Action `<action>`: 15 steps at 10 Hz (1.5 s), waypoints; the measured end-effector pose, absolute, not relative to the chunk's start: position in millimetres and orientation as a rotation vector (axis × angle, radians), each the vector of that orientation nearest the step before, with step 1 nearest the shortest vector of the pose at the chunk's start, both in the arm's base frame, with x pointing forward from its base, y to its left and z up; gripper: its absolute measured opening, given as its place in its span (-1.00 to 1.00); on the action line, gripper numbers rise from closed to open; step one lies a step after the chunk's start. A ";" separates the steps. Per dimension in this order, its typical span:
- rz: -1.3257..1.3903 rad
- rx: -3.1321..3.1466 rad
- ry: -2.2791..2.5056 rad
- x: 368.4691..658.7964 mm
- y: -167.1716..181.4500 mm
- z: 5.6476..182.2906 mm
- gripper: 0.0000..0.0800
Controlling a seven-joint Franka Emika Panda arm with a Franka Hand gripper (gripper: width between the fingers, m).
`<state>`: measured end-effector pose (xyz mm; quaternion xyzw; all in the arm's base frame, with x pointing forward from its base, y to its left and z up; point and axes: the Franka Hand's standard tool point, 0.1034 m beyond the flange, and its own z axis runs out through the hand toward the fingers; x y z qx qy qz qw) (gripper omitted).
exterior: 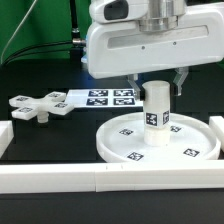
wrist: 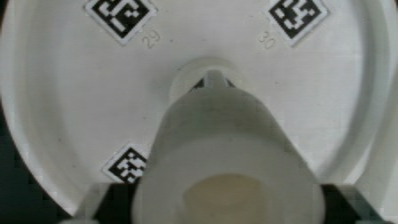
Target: Assemble round table
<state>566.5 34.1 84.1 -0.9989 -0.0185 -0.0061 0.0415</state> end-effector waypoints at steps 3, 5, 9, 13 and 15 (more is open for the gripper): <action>-0.008 -2.994 0.515 566.3 31.4 82.7 0.02; -0.014 -2.935 0.791 565.9 33.3 82.2 0.02; 0.004 -2.858 1.027 565.6 33.1 82.0 0.02; 0.077 -2.444 1.681 561.7 32.6 79.8 0.02; 0.120 -2.258 1.889 561.5 34.6 79.4 0.02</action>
Offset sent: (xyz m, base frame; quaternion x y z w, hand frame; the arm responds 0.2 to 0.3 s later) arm -0.0109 0.0123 -0.0093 0.0098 0.0092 0.3117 0.9501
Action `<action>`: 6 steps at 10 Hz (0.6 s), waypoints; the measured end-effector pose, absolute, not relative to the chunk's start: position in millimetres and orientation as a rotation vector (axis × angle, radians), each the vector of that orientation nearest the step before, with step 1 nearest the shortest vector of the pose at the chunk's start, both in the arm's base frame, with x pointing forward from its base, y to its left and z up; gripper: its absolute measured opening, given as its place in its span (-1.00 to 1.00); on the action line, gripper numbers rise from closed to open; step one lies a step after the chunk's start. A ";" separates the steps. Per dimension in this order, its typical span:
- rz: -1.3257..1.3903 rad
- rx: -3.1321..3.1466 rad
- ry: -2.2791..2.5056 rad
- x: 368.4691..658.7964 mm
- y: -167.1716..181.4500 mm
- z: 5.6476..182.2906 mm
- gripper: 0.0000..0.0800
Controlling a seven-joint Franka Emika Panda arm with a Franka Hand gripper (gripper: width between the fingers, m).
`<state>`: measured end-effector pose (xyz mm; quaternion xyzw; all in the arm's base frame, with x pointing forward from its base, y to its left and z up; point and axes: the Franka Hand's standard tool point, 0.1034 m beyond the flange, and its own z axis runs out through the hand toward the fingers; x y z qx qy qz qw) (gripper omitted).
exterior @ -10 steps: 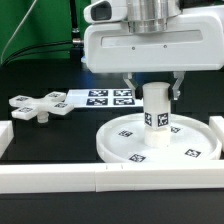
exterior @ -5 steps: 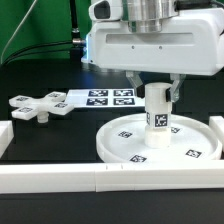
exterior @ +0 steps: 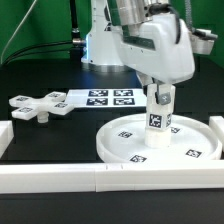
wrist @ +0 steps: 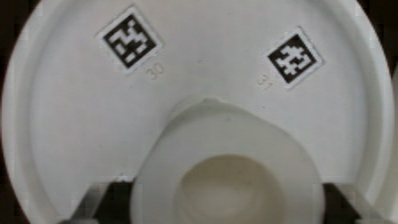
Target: Assemble round table
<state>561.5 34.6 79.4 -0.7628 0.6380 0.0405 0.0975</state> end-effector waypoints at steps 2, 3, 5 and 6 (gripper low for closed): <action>0.134 -2.195 1.957 561.9 35.8 79.5 0.02; 0.129 -2.228 1.918 561.9 36.1 79.5 0.02; 0.139 -2.349 1.789 565.1 42.4 83.8 0.55; 0.127 -2.380 1.736 566.3 42.3 84.0 0.55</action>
Offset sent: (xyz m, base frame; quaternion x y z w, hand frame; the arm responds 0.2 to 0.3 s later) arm 0.0000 0.0000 0.0000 0.0000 0.0000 -0.0650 0.9979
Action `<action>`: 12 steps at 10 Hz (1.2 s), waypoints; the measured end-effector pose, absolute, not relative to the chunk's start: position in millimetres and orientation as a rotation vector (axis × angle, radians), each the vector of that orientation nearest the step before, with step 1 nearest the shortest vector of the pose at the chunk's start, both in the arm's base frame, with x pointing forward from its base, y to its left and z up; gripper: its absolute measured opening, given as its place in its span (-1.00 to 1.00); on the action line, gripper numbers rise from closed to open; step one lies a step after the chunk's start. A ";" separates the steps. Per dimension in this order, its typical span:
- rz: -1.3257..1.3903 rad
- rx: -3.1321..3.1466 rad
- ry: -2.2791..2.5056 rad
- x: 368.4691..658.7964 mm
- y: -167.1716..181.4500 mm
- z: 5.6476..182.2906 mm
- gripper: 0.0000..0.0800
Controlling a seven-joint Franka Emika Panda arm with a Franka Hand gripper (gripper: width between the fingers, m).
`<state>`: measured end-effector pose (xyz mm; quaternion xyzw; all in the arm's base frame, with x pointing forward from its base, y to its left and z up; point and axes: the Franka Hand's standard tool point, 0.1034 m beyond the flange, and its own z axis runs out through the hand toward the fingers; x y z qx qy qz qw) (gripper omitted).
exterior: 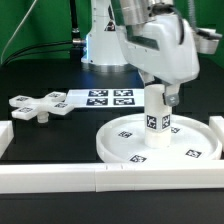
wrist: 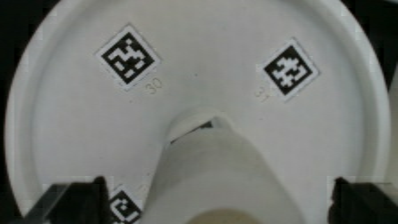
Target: Assemble round table
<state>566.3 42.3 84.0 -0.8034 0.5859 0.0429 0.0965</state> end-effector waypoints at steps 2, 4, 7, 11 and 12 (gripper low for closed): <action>0.103 -2.511 1.530 566.1 42.2 83.8 0.62; 0.085 -2.603 1.363 566.0 41.9 83.7 0.62; 0.028 -2.876 0.778 568.6 36.6 86.7 0.62; -0.012 -2.961 0.336 568.3 36.1 85.5 0.62; -0.018 -2.976 0.208 568.1 36.1 85.6 0.62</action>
Offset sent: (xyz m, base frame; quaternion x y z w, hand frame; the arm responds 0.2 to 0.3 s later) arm 0.0000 0.0000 0.0000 0.0000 0.0000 -0.1296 0.9916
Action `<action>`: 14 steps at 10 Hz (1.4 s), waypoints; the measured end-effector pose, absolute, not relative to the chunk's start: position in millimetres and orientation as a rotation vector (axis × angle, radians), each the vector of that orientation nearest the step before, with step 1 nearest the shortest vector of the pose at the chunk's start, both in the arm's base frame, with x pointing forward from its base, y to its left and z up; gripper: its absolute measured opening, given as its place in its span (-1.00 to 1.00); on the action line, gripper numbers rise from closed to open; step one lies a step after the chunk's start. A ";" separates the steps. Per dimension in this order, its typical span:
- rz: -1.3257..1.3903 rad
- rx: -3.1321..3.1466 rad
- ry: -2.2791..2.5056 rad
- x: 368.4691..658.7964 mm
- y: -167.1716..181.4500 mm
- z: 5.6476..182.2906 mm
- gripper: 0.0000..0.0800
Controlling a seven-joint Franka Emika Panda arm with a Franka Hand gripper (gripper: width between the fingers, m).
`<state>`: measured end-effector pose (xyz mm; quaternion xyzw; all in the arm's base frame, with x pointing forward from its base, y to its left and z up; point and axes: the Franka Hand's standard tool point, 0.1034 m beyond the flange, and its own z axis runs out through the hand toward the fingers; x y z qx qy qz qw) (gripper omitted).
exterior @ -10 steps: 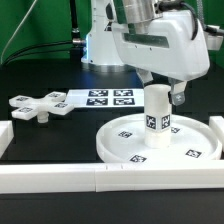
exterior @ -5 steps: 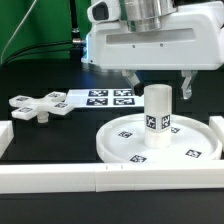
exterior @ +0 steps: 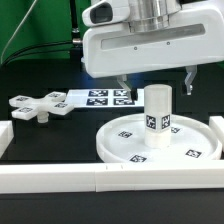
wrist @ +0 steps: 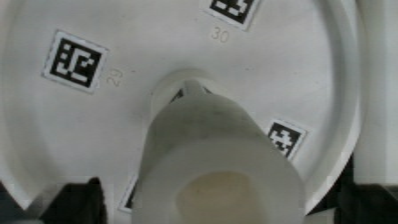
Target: Assemble round table
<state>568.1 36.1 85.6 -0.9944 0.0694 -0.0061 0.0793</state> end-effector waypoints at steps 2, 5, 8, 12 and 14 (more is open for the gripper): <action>-0.036 -3.023 -0.142 570.8 38.6 88.0 0.62; -0.048 -3.011 -0.576 570.5 53.3 87.7 0.62; -0.057 -2.956 -0.825 570.7 50.0 87.4 0.62; -0.053 -2.742 -1.448 570.6 40.5 81.5 0.62; -0.037 -2.640 -1.664 570.2 42.2 79.8 0.62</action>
Offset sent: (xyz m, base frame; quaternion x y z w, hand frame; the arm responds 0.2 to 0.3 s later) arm 0.0030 0.0229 0.0000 -0.0693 0.0100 -0.2926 0.9537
